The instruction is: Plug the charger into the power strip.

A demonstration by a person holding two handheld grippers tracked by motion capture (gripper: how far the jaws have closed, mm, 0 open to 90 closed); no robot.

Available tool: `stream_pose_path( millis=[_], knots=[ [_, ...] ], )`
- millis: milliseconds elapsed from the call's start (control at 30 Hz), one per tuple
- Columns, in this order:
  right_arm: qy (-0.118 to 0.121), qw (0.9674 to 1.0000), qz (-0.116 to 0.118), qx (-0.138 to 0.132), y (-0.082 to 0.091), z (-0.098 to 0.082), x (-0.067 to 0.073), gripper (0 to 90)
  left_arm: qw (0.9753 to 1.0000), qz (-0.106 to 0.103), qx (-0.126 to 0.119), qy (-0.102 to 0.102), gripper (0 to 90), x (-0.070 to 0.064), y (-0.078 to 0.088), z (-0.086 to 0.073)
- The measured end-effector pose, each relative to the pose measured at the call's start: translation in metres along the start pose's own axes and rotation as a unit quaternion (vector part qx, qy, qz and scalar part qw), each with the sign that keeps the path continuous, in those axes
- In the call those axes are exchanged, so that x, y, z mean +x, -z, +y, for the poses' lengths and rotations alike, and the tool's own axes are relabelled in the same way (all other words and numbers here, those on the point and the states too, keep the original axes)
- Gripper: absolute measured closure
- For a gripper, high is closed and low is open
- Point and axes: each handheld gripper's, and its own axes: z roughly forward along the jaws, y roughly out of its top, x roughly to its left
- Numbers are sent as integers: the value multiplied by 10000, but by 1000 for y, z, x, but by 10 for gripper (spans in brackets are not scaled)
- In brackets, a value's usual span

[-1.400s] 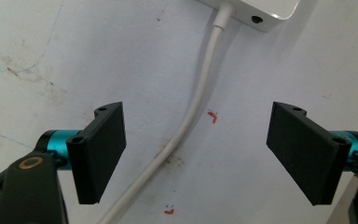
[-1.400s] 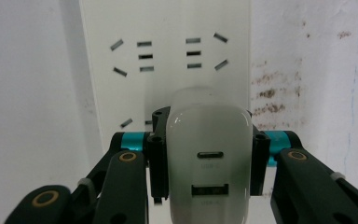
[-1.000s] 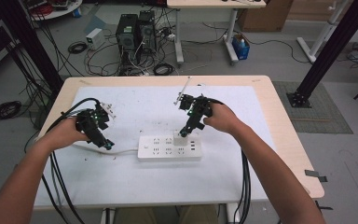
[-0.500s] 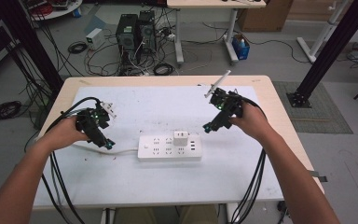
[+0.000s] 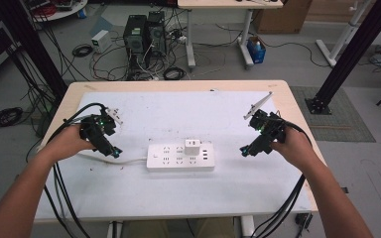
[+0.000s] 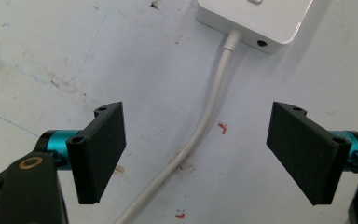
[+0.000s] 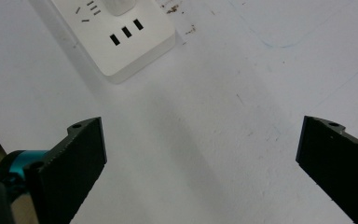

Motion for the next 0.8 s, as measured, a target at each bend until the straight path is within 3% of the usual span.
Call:
stream_pose_path(
  millis=[567,800],
  knots=[
    [-29,10000,-81,-44,-9,-5,2,8,9999,26,24,100,198,3,-4,-6],
    [-189,9997,-92,-83,-10,-14,2,9,10000,23,41,71,198,2,-4,-7]
  ],
)
